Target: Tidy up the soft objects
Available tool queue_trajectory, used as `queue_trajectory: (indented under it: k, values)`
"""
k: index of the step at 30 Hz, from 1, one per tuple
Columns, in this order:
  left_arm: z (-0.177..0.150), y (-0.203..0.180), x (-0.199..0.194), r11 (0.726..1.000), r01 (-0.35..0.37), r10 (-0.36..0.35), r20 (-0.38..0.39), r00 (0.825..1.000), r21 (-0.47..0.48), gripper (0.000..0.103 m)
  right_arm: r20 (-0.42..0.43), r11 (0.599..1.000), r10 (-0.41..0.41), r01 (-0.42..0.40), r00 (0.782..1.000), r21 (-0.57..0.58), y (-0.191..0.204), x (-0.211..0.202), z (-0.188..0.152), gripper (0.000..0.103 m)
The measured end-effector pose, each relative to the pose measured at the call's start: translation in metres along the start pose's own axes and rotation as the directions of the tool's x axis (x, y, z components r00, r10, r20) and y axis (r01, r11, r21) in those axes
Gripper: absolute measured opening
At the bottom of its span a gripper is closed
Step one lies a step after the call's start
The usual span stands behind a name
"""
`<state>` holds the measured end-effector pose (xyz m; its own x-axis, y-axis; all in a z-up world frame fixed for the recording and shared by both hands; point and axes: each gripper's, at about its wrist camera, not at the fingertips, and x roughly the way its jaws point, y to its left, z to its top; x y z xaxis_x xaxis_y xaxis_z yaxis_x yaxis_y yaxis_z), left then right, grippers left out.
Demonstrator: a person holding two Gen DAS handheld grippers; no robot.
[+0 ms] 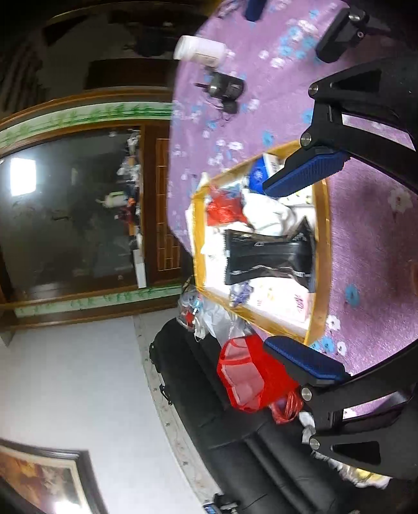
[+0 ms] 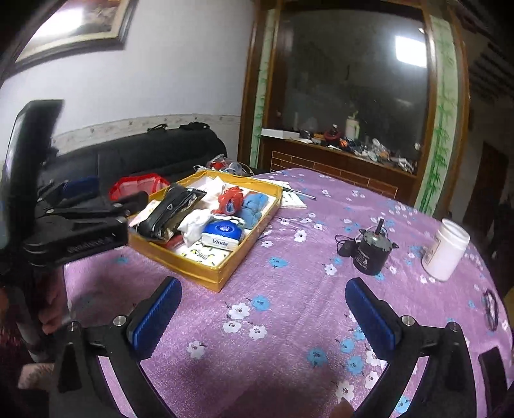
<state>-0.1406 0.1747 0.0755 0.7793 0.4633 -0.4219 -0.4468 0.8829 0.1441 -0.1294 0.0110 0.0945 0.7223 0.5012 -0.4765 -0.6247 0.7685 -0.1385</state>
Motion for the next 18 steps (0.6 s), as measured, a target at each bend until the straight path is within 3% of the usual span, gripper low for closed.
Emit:
queue_trajectory:
  k: [3,8,13,18]
  values:
    - [-0.001,-0.001,0.004,1.000,0.016,-0.016,-0.026,1.000,0.006,0.089,-0.006,1.000,0.012,-0.012,1.000,-0.004,0.002,0.002,-0.002,0.102]
    - [-0.001,-0.005,0.000,0.999,-0.034,0.034,-0.009,0.999,0.033,0.089,0.001,1.000,0.006,-0.006,1.000,0.021,-0.005,0.003,-0.003,0.102]
    - [-0.002,-0.008,0.000,0.997,-0.029,0.031,-0.027,0.999,0.071,0.089,0.003,1.000,0.008,-0.008,1.000,0.030,-0.006,0.001,-0.003,0.102]
    - [-0.003,-0.010,-0.009,0.995,-0.053,0.052,0.014,0.999,0.081,0.089,0.009,0.998,0.004,-0.005,1.000,0.058,-0.012,-0.001,-0.002,0.102]
